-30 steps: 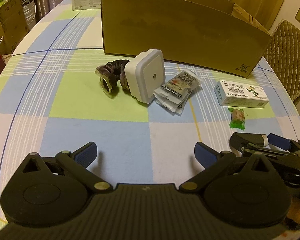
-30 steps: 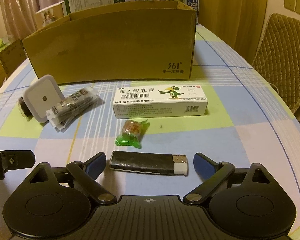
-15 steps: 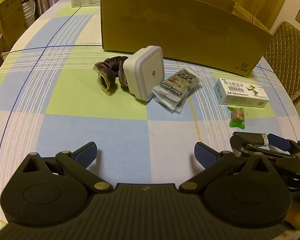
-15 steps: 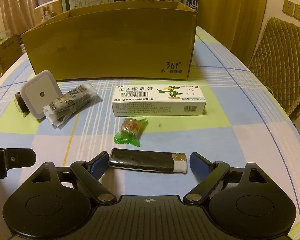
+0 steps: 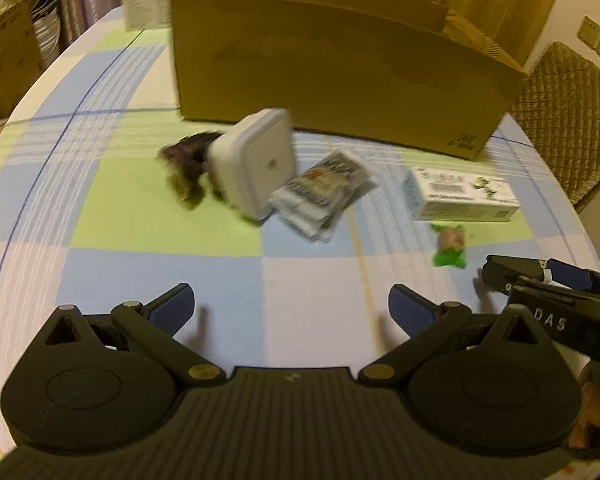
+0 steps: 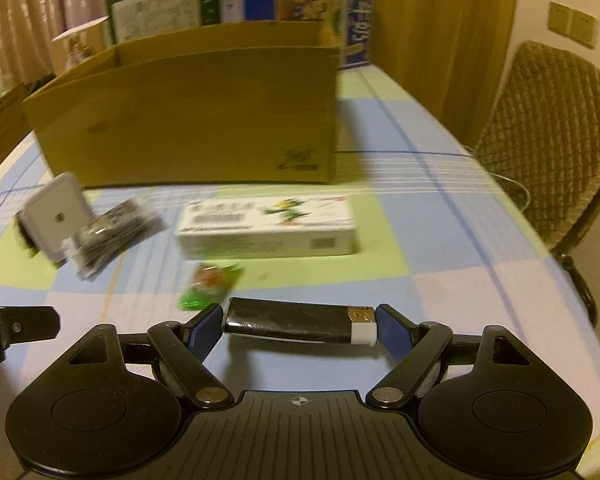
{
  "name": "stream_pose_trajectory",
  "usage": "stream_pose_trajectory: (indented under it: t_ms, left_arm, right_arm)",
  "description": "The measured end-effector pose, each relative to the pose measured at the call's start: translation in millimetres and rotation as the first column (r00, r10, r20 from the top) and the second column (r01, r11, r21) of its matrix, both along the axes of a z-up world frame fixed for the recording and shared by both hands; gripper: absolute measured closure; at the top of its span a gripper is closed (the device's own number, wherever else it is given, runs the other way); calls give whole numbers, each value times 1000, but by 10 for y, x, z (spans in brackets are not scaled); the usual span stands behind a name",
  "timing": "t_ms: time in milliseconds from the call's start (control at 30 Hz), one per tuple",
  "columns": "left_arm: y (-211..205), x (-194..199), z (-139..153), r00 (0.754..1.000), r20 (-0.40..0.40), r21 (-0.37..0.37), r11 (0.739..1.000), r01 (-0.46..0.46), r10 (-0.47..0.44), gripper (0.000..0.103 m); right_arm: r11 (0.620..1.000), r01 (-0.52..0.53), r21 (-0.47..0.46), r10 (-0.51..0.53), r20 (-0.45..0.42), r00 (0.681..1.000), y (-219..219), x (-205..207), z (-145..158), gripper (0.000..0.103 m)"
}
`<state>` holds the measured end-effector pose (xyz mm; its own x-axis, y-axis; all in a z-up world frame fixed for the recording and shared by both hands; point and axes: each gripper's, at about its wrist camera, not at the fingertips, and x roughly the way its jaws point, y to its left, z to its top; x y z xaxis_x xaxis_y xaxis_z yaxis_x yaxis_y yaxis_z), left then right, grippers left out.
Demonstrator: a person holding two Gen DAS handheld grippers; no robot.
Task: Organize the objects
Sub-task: 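Lower the right gripper onto the black lighter and close, then grasp the green-wrapped candy with the left gripper while the right holds the lighter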
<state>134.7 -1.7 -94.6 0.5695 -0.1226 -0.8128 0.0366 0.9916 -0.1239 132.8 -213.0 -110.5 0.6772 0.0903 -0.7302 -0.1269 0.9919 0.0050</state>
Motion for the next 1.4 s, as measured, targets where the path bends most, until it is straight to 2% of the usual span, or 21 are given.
stream_pose_trajectory:
  t_ms: [300, 700, 1100, 1167, 1200, 1267, 1333, 1400]
  left_arm:
    - [-523, 126, 50, 992, 69, -2, 995, 104, -104, 4]
    - [-866, 241, -100, 985, 71, -5, 988, 157, -156, 16]
    - [-1133, 371, -230, 972, 77, 20, 975, 222, -223, 48]
    - [-1155, 376, -241, 970, 77, 28, 973, 228, -230, 62]
    - [-1166, 374, -241, 970, 82, 35, 973, 228, -230, 63]
    - [-1191, 381, -242, 969, 84, 42, 972, 231, -234, 77]
    - [-1210, 391, -241, 967, 83, 54, 970, 237, -240, 84]
    - [-1222, 392, -231, 965, 77, 66, 967, 246, -251, 85]
  right_arm:
    - [998, 55, 24, -55, 16, 998, -469, 51, 93, 24]
    - [997, 61, 55, -62, 16, 998, -789, 186, 114, 24]
    - [991, 101, 91, -102, 9, 995, -912, 212, 90, 24]
    - [990, 104, 95, -105, 5, 994, -921, 213, 84, 24]
    - [990, 104, 95, -105, 5, 994, -918, 216, 85, 24]
    - [990, 104, 96, -105, 5, 995, -916, 217, 84, 24]
    - [989, 108, 96, -109, 7, 994, -912, 214, 89, 24]
    - [989, 111, 95, -113, 13, 993, -911, 210, 92, 24]
